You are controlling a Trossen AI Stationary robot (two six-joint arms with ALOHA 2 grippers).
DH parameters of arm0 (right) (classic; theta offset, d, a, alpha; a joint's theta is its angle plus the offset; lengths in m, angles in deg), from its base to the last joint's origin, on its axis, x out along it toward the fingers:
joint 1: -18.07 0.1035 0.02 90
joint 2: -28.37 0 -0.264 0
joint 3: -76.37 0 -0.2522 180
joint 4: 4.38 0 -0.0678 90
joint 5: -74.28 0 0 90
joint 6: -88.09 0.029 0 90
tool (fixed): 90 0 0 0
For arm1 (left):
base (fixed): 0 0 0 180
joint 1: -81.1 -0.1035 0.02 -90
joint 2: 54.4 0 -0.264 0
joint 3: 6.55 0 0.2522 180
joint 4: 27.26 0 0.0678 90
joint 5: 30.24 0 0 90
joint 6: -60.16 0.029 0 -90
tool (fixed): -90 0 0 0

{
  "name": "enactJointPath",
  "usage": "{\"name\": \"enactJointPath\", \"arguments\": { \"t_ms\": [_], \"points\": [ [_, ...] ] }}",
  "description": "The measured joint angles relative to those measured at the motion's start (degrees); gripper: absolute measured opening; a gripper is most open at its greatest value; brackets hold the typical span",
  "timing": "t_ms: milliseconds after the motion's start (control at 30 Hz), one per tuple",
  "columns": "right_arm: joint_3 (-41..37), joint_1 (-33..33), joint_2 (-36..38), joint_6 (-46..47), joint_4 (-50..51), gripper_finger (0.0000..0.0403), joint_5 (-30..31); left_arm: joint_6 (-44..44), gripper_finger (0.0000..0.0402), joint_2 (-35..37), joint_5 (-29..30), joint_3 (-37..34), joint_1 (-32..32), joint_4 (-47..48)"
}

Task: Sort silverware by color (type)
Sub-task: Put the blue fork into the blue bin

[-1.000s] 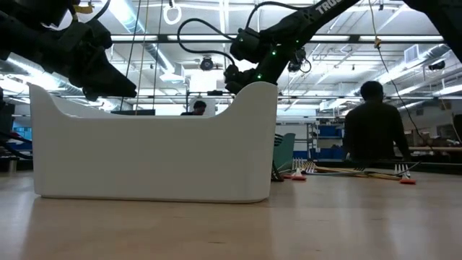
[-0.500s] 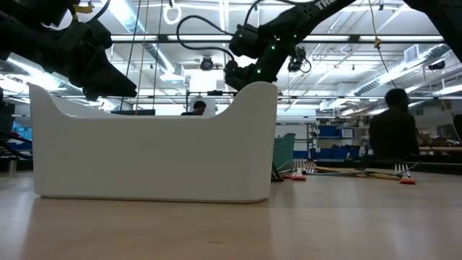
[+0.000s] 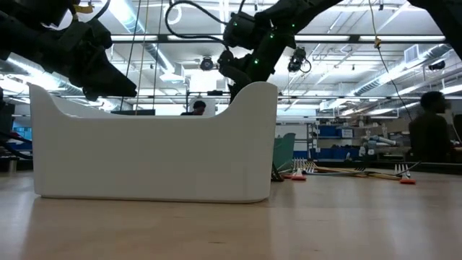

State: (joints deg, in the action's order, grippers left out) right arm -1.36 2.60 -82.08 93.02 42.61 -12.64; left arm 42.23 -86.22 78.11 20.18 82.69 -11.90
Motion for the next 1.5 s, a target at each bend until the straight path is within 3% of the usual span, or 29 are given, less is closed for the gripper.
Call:
{"name": "enactJointPath", "arguments": {
  "t_ms": [267, 667, 1067, 1500],
  "points": [
    [0.0, 3.3, 0.0, 1.5, 1.2, 0.0079, -1.7, -0.5, 0.0134, 0.0, 0.0, 0.0, 0.0, 0.0],
    [0.0, 8.3, 0.0, 5.9, 4.2, 0.0122, -1.0, -0.5, 0.0134, 0.0, 0.0, 0.0, 0.0, 0.4],
    [-0.6, 12.8, 0.0, 7.7, 5.9, 0.0123, 8.4, -0.3, 0.0134, 0.0, 0.0, 0.0, 0.0, 0.6],
    [-0.6, 15.9, 0.0, 15.8, 15.6, 0.0122, 13.4, -0.3, 0.0134, 0.0, 0.0, 0.0, 0.0, 0.8]
  ]
}}
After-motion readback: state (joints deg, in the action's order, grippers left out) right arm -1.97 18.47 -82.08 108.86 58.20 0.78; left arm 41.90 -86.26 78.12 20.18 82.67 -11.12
